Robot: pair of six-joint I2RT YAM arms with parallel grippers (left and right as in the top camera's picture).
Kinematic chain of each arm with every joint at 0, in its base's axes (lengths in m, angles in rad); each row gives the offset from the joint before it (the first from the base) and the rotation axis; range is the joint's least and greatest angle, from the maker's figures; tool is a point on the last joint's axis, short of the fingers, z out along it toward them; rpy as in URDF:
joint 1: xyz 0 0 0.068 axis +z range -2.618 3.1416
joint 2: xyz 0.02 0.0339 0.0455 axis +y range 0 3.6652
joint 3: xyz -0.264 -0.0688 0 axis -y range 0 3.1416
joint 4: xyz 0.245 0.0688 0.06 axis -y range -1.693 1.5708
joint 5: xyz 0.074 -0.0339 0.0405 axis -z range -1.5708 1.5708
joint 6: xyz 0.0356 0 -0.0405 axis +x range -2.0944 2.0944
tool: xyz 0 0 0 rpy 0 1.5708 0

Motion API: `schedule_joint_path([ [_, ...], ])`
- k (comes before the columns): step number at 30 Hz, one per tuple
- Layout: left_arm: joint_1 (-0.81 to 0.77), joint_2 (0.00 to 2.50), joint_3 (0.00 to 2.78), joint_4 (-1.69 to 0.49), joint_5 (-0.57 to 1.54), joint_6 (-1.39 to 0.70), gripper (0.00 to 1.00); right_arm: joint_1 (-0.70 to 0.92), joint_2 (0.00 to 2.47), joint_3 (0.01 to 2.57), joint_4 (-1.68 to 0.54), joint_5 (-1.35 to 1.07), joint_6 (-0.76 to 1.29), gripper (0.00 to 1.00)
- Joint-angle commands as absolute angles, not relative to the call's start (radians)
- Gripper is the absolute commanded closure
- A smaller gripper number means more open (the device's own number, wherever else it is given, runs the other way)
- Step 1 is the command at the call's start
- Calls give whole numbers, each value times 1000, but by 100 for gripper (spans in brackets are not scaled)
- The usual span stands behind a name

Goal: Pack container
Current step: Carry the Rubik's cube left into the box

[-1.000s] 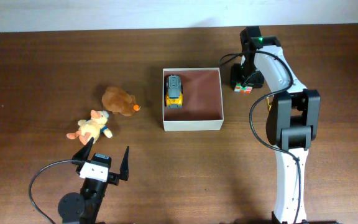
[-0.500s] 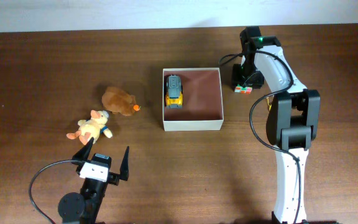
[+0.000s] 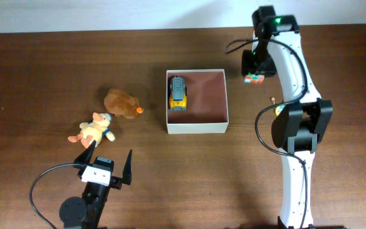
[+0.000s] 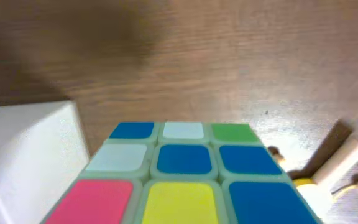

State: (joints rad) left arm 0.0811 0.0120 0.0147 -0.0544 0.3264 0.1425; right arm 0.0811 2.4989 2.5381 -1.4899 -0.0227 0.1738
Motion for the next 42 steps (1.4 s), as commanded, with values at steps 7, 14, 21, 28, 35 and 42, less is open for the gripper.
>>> schedule_joint_path([
  [7,86,5,9,-57,337,152,1,134,2497,2800,-1653,-294,30,50],
  [14,86,5,9,-57,337,152,1,236,2497,2804,-1668,-296,30,50],
  [21,86,5,9,-57,337,152,1,355,2510,2804,-1673,-79,120,50],
  [28,86,5,9,-57,337,152,1,419,2513,2703,-1647,131,269,51],
  [35,86,5,9,-57,337,152,1,419,2513,2527,-1538,136,279,51],
  [42,86,5,9,-57,337,152,1,419,2514,2389,-1415,136,279,51],
])
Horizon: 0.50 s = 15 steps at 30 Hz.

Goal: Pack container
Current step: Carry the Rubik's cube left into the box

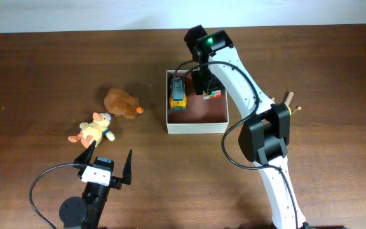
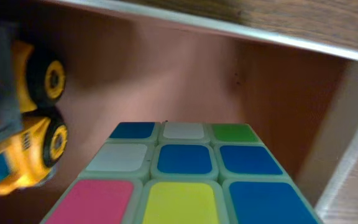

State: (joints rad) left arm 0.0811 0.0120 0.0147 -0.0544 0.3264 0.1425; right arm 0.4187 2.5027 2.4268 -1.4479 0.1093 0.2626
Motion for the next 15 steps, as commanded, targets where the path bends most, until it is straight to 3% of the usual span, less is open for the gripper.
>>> schedule_joint_path([
  [1,86,5,9,-57,337,152,1,418,2514,2382,-1403,136,278,50],
  [4,86,5,9,-57,337,152,1,416,2513,2376,-1380,138,278,50],
  [7,86,5,9,-57,337,152,1,417,2514,2377,-1365,141,270,42],
  [15,86,5,9,-57,337,152,1,417,2513,2377,-1364,140,267,39],
])
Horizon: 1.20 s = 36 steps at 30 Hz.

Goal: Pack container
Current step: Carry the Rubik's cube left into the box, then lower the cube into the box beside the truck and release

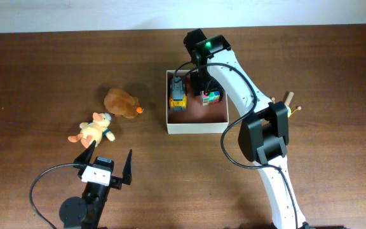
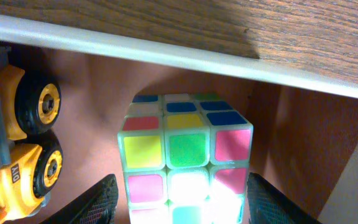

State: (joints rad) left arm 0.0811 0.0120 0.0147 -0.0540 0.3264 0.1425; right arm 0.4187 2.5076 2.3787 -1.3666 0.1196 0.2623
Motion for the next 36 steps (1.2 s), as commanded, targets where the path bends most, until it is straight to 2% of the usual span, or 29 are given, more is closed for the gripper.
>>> schedule_joint_path([
  [1,86,5,9,-57,337,152,1,417,2513,2377,-1364,139,267,39],
  [5,86,5,9,-57,337,152,1,424,2508,2397,-1380,127,261,41],
  [8,86,5,9,-57,337,152,1,437,2495,2423,-1388,125,254,54],
  [19,86,5,9,-57,337,152,1,451,2447,2507,-1449,113,244,55],
  [27,86,5,9,-57,337,152,1,471,2451,2494,-1408,40,240,77],
  [36,86,5,9,-57,337,152,1,497,2471,2443,-1320,47,241,80],
])
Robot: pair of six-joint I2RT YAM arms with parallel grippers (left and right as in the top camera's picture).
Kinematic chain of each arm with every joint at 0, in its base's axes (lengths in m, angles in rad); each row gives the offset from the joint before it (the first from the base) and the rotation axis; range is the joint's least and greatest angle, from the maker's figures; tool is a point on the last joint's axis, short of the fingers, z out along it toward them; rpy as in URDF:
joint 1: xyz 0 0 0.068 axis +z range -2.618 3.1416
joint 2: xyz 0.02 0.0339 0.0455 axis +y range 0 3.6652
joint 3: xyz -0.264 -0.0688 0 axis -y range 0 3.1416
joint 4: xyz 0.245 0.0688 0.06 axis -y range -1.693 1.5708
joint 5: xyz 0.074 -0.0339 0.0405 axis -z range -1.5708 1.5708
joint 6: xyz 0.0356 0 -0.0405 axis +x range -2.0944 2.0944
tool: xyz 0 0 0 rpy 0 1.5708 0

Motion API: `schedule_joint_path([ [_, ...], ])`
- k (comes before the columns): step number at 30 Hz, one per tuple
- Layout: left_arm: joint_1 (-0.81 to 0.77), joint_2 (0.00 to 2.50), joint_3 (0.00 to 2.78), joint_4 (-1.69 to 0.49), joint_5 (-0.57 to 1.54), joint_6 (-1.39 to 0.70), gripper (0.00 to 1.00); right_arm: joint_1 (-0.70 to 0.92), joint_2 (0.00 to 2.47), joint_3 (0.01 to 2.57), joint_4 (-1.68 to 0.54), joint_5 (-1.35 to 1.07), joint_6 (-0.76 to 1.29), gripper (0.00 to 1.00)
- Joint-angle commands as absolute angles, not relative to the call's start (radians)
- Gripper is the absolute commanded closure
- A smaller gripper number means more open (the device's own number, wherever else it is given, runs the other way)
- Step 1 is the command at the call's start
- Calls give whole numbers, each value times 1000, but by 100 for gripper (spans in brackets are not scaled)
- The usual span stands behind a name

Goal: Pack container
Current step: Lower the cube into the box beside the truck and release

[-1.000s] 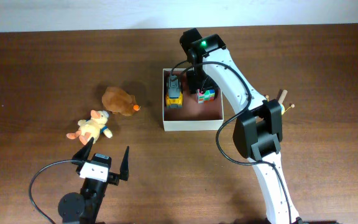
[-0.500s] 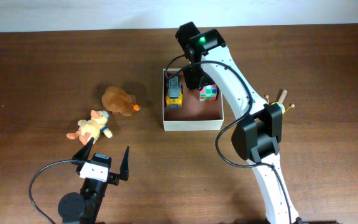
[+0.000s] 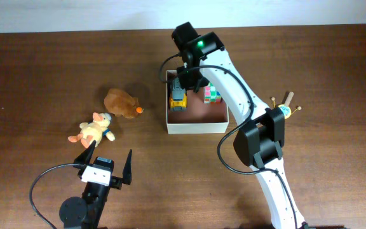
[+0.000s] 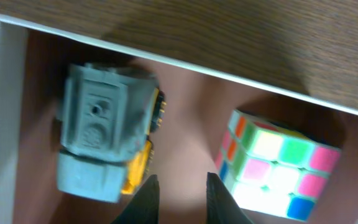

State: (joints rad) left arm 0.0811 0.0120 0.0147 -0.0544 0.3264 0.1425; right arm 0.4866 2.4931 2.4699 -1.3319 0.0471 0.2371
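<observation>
A white box with a brown floor (image 3: pixel 196 129) holds a grey-and-yellow toy truck (image 3: pixel 178 95) on its left and a colour cube (image 3: pixel 212 94) on its right. In the right wrist view the truck (image 4: pixel 104 140) and the cube (image 4: pixel 278 165) lie apart inside the box rim (image 4: pixel 166 59). My right gripper (image 4: pixel 182 198) hangs over the gap between them, open and holding nothing; overhead it is at the box's far left (image 3: pixel 188 79). A brown plush (image 3: pixel 121 102) and a yellow duck plush (image 3: pixel 94 129) lie left of the box. My left gripper (image 3: pixel 107 164) rests open at the front edge.
A small yellow toy with wooden sticks (image 3: pixel 286 109) lies on the table right of the box, beside the right arm's base link. The wooden table's back edge meets a white wall.
My right gripper has risen and shifted left from around the cube to over the gap between truck and cube. Its fingers stand closer together. The cube stays in the box.
At first my right gripper held the colour cube above the table to the right of the box. Then it held the cube inside the box beside the truck. Then its fingers were wide open around the set-down cube, and now it is clear of it.
</observation>
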Motion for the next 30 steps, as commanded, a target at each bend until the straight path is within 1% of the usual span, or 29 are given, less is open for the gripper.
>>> schedule_joint_path([
  [1,86,5,9,-57,337,152,1,496,2476,2439,-1312,59,241,81],
  [7,86,5,9,-57,337,152,1,477,2508,2434,-1299,68,240,82],
  [10,86,5,9,-57,337,152,1,468,2524,2431,-1294,68,240,88],
  [12,86,5,9,-57,337,152,1,464,2529,2430,-1293,68,240,90],
  [23,86,5,9,-57,337,152,1,463,2531,2312,-1215,92,240,90],
  [30,86,5,9,-57,337,152,1,444,2531,2298,-1209,119,217,90],
])
